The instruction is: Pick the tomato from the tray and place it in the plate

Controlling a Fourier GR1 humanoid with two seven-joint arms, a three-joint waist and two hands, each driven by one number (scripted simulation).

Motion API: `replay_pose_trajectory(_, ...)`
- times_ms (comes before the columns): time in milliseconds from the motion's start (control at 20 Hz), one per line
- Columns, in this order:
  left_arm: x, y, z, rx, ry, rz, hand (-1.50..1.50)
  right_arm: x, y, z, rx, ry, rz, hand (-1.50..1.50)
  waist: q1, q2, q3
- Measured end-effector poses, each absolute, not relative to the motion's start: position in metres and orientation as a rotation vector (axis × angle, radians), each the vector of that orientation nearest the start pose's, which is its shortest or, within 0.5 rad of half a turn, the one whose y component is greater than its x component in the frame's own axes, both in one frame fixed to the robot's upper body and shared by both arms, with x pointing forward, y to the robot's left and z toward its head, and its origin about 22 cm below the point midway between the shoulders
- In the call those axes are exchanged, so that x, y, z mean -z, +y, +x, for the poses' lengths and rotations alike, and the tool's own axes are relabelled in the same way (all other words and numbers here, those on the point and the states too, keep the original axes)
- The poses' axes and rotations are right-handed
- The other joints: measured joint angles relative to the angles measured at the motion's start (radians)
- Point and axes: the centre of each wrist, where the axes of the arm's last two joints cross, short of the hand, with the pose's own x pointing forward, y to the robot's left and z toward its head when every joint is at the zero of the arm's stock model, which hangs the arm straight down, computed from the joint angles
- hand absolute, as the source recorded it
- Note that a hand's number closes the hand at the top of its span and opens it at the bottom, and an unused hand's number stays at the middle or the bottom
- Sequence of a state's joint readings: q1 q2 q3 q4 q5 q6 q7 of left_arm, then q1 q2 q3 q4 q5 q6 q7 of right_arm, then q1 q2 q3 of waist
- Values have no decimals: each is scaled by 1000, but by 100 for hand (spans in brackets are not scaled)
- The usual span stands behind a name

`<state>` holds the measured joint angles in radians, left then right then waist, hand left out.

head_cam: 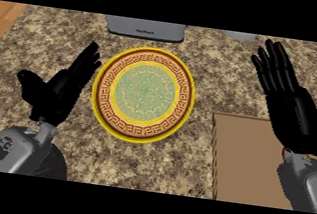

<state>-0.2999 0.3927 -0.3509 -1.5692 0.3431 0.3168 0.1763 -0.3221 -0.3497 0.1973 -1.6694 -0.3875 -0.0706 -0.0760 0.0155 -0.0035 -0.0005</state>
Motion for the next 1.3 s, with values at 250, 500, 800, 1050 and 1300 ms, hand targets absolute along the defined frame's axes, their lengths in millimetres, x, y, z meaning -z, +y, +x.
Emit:
replay_pose_trajectory(250, -68, 230, 294, 190, -1580, 99, 0, -108, -248, 308, 67, -1867, 11, -150, -9, 5, -1)
replay_pose_trajectory(500, -66, 242, 295, 216, -1583, 178, 0, -81, -306, 305, -156, -1660, -520, -150, -5, 25, -16)
replay_pose_trajectory(800, -50, 250, 294, 222, -1564, 209, 0, -10, -275, 290, 0, -1481, -733, -150, -10, 12, -4)
replay_pose_trajectory(1050, -45, 258, 299, 218, -1553, 225, 0, -3, -273, 271, -79, -1446, -930, -150, -22, 4, -2)
replay_pose_trajectory(1300, -43, 263, 298, 212, -1551, 234, 0, -45, -285, 264, -137, -1421, -1075, -150, -29, -1, -2)
